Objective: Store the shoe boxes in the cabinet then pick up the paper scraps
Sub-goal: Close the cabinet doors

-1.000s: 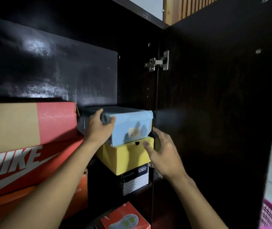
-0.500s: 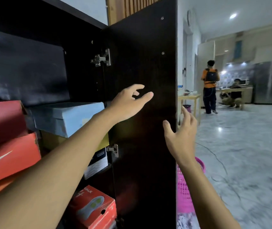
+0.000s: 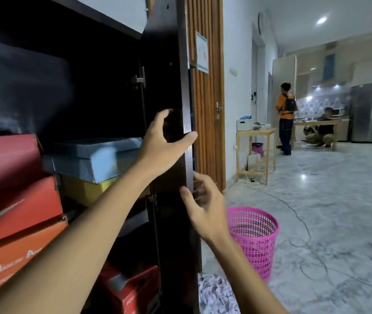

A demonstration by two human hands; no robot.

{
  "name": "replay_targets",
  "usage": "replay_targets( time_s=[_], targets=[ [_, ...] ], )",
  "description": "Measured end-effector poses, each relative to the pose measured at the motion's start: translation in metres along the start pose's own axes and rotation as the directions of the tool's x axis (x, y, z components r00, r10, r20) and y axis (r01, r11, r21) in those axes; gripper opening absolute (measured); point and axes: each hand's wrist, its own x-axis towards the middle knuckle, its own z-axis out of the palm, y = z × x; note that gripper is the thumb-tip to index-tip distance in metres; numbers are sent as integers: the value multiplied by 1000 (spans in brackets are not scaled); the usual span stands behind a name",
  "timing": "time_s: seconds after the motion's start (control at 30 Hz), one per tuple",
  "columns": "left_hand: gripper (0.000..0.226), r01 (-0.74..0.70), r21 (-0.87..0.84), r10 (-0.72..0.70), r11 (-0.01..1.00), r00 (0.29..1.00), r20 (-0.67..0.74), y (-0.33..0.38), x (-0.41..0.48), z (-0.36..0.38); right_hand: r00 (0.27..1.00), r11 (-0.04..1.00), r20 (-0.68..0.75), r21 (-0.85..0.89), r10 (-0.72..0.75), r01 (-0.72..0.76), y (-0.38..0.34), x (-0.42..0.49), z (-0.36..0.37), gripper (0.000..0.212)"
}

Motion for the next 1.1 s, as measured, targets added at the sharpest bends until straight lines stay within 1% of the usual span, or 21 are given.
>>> replay_targets(
  time_s=[0.07,0.17,0.27,0.33,0.43,0.6,0.73,0.87,1.0,1.03,1.1],
  targets=[
    [64,13,-19,-13,1000,999,-30,-10,-6,-27,995,995,40,28,-95,94,-2,-8,22,41],
    [45,77,-75,-76,994,997,19,-26,-10,-68,981,979,92,129,-172,159,-6,-17,59,52],
    [55,125,-105,-122,987,992,27,-39,-14,-101,974,973,146,183,-170,143,-10,-23,94,55],
    [47,132,-162,-132,978,991,13,-51,-14,-119,965,975,210,185,-159,121,-17,-24,112,54],
    [39,147,-183,-163,972,984,-76,-67,-12,-138,931,987,337,121,-138,103,-28,-21,135,58],
    [60,182,-197,-226,963,947,-230,-97,-10,-157,904,992,417,-23,-101,121,-36,-13,176,73],
    [59,182,-16,-176,983,919,-354,-121,3,-166,892,984,447,-118,-69,135,-38,-5,210,81],
    [56,270,197,-164,942,888,-429,-140,21,-174,865,968,501,-212,-14,138,-38,5,239,89],
    [53,265,461,-40,847,896,-442,-147,31,-181,853,959,522,-246,9,140,-36,11,253,91],
    [52,261,489,-23,832,898,-440,-149,32,-183,854,958,520,-249,10,141,-35,10,255,90],
    [53,235,489,-2,840,903,-430,-153,32,-185,860,960,510,-241,0,143,-33,9,258,89]
  ],
)
